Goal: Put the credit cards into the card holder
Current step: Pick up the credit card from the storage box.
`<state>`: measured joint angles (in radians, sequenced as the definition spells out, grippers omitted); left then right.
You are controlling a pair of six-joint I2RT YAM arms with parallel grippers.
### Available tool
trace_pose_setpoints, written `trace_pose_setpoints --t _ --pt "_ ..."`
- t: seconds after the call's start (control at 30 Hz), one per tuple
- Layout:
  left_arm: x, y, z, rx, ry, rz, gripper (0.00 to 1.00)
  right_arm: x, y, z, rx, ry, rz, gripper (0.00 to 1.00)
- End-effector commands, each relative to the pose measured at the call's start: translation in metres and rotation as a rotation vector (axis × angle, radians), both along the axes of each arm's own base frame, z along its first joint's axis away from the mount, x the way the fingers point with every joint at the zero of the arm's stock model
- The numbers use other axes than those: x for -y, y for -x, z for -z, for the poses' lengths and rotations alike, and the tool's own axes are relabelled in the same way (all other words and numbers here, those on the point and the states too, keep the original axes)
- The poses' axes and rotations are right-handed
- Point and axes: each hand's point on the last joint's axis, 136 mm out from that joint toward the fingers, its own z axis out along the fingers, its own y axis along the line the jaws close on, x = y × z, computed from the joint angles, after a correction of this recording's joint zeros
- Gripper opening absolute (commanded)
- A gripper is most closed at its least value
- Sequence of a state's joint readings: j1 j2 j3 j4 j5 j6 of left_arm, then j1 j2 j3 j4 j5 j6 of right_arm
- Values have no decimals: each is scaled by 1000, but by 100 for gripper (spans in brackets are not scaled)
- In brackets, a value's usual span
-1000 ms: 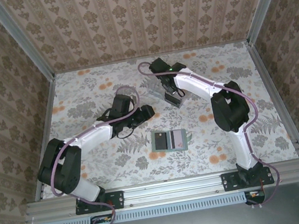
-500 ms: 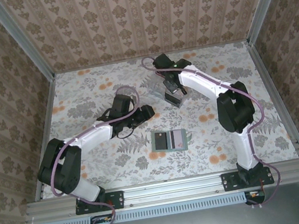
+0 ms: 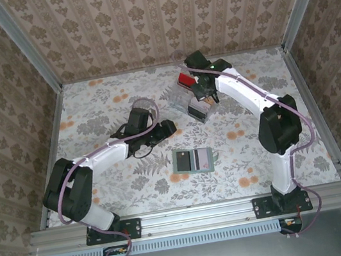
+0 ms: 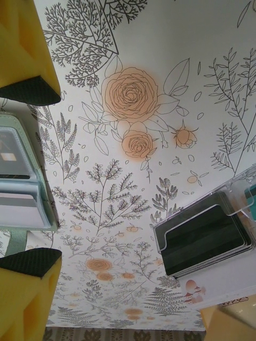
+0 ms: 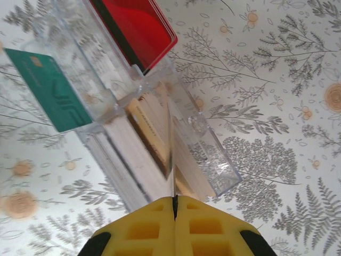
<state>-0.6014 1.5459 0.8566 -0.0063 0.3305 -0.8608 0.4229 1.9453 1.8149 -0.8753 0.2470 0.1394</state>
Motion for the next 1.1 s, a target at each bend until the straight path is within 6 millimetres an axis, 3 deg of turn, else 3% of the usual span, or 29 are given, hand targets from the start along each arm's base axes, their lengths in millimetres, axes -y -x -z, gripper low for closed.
trace_pose_setpoints --t 0.0,0.27,0.73,0.9,1.07 --pt "8 -3 -13 14 29 11 74 0 9 -20 -1 -118 32 0" --pt "12 -4 -25 31 60 21 75 -3 20 -38 -11 -312 77 0" --pt "24 -34 -97 101 353 36 82 -47 68 -64 -97 -844 116 0" --pt "33 -44 -114 112 433 72 83 -60 84 -71 -127 -974 90 0" --pt "53 -42 -126 84 533 169 84 -71 97 -74 -170 -1073 53 0"
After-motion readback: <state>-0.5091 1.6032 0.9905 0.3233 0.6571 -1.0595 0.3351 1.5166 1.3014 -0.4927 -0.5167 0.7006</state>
